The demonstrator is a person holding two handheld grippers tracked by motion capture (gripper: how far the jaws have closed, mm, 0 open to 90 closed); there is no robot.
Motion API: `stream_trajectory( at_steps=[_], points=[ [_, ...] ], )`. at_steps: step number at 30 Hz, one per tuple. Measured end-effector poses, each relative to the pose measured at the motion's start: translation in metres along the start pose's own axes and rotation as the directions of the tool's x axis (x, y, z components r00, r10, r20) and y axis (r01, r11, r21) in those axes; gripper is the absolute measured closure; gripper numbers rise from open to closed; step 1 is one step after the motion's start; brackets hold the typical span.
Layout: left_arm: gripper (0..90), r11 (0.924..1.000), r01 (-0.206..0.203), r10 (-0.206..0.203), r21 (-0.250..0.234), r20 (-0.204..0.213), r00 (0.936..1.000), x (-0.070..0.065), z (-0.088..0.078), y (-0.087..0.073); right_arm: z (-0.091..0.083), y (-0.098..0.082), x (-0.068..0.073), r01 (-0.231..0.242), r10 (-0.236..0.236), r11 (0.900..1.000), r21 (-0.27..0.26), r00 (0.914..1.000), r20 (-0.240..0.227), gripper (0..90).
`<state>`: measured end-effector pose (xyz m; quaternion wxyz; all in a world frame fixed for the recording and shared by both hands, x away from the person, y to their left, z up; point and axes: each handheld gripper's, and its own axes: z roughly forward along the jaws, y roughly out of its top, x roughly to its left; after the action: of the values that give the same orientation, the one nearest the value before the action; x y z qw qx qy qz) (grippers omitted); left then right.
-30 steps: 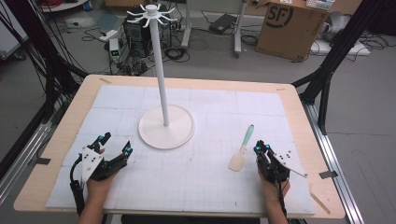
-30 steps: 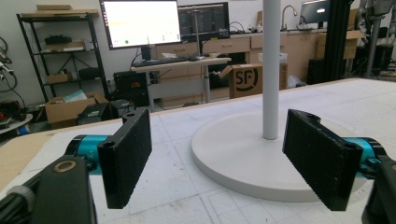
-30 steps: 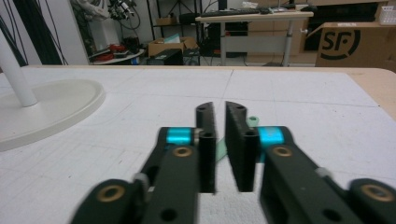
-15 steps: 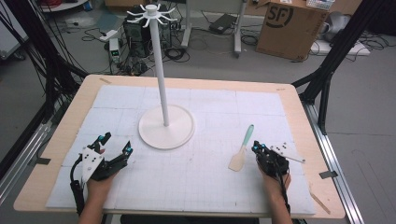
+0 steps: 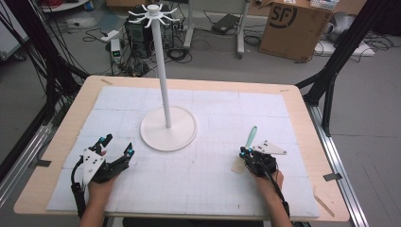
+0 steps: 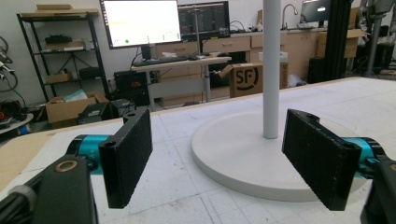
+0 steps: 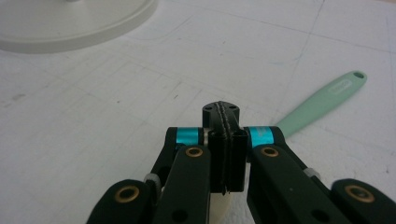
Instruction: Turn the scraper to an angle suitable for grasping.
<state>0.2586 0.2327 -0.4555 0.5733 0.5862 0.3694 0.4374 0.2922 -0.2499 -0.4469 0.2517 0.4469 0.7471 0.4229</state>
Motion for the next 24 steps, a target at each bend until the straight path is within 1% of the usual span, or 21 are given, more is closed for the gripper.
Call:
stream_trajectory(
  at_steps=[1,4,8,12,16,19,21,24],
  points=[
    [25.0,1.0,0.0,0.0,0.0,0.0,1.0,0.0,0.0,0.0,0.002,0.001,0.001,0.005,-0.005,1.0,0.003,1.0,0.005,90.0],
    [25.0,1.0,0.0,0.0,0.001,0.0,1.0,0.0,0.0,0.0,0.006,0.003,-0.001,-0.012,0.012,1.0,0.01,0.9999,-0.004,90.0],
    [25.0,1.0,0.001,-0.001,0.0,0.0,1.0,0.0,0.0,0.0,0.007,0.003,-0.001,-0.009,0.01,1.0,0.025,0.9999,-0.013,90.0],
    [25.0,1.0,0.001,-0.001,0.0,0.0,1.0,0.0,0.0,0.0,0.009,0.004,-0.001,-0.009,0.009,0.999,0.04,0.9999,-0.011,90.0],
    [25.0,1.0,-0.002,0.002,-0.001,0.0,1.0,-0.001,0.0,0.0,0.012,0.005,-0.001,-0.003,0.003,0.998,0.067,1.0,-0.007,90.0],
    [25.0,1.0,-0.004,0.004,-0.001,0.001,1.0,-0.001,0.0,0.0,0.013,0.005,0.0,-0.007,0.007,0.996,0.086,0.9999,-0.008,90.0],
    [25.0,1.0,-0.006,0.006,0.0,0.0,1.0,-0.001,0.0,0.0,0.015,0.006,0.0,-0.004,0.003,0.995,0.096,1.0,0.002,90.0],
    [25.0,1.0,-0.006,0.006,0.002,0.001,1.0,-0.001,0.0,0.0,0.017,0.006,0.001,0.001,-0.001,0.993,0.122,1.0,0.001,90.0]
  ],
)
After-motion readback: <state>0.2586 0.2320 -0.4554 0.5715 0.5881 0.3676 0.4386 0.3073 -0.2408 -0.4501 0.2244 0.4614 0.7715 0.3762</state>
